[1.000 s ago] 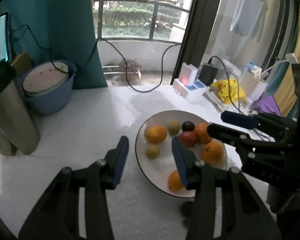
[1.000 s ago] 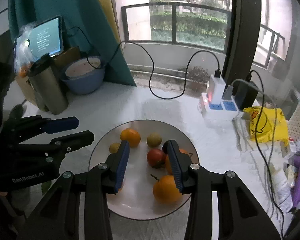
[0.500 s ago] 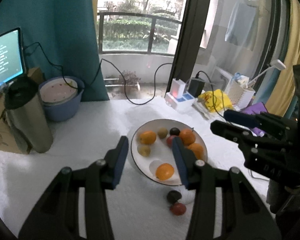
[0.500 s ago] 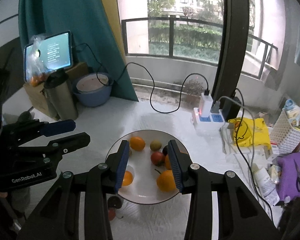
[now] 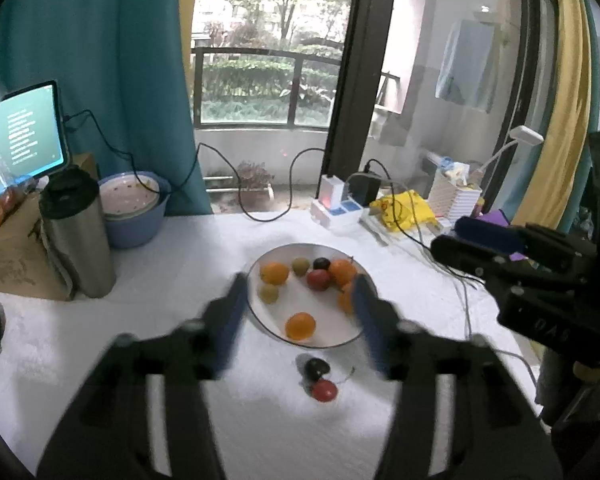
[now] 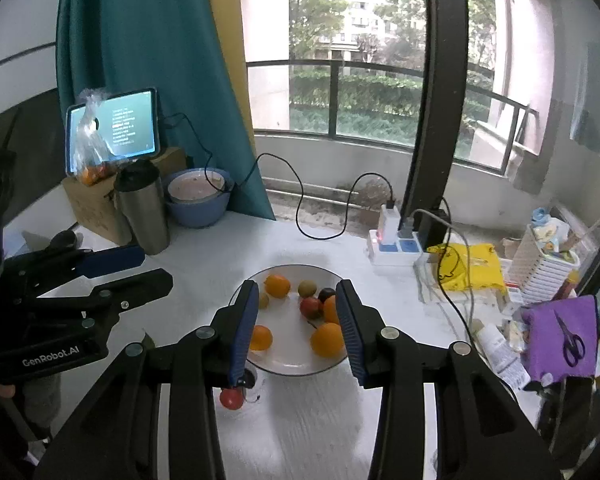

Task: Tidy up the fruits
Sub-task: 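Withdraw both grippers from the plate toward the small tomato and plum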

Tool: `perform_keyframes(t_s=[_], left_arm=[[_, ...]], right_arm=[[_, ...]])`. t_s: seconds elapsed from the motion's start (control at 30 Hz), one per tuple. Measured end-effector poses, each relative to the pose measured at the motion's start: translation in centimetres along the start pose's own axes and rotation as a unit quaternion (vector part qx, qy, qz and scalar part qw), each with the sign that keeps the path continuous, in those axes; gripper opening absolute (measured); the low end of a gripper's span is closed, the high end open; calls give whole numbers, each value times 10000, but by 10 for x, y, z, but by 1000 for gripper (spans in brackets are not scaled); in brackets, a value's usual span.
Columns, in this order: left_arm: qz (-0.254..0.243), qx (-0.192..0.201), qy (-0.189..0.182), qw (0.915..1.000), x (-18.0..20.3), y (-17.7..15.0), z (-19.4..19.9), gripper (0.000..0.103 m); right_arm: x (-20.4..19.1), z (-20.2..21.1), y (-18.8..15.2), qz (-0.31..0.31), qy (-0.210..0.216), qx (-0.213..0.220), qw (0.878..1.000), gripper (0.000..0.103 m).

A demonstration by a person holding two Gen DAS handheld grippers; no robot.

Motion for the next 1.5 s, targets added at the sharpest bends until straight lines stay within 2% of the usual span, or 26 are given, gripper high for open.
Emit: perform_keyframes(t_s=[0.17, 0.53, 0.83, 1.0, 1.3, 1.5], left_arm=[[-26, 83, -55, 9999, 10, 0, 16, 75], [-92, 162, -80, 9998, 29, -8, 45, 75], [31, 144, -4, 9999, 38, -29, 56, 75], [132, 30, 74, 9999, 42, -51, 51, 75], [70, -468, 170, 9987, 50, -97, 23, 75], [4, -634, 221, 9977, 51, -113, 2, 75]], right_arm=[[2, 20, -1, -27, -63, 99, 9999, 53], [3, 62, -7, -4, -162, 270, 9995, 53], [2, 81, -23, 32, -126, 232, 9996, 54], [5, 83, -39, 59, -55, 113, 9999, 57], [17, 71, -80, -155, 22, -211, 9997, 57], [30, 56, -104, -320, -2, -382, 9988, 57]])
Point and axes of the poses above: each gripper's, at about its wrist camera, not at the fingertips, and z roughly against the way its jaws point, x to its right, y to its top, the point moved 5 cm from there along -z, roughly the way its jaws point, and after that the axes turned 13 degrees about x, right-handed, at the moved point
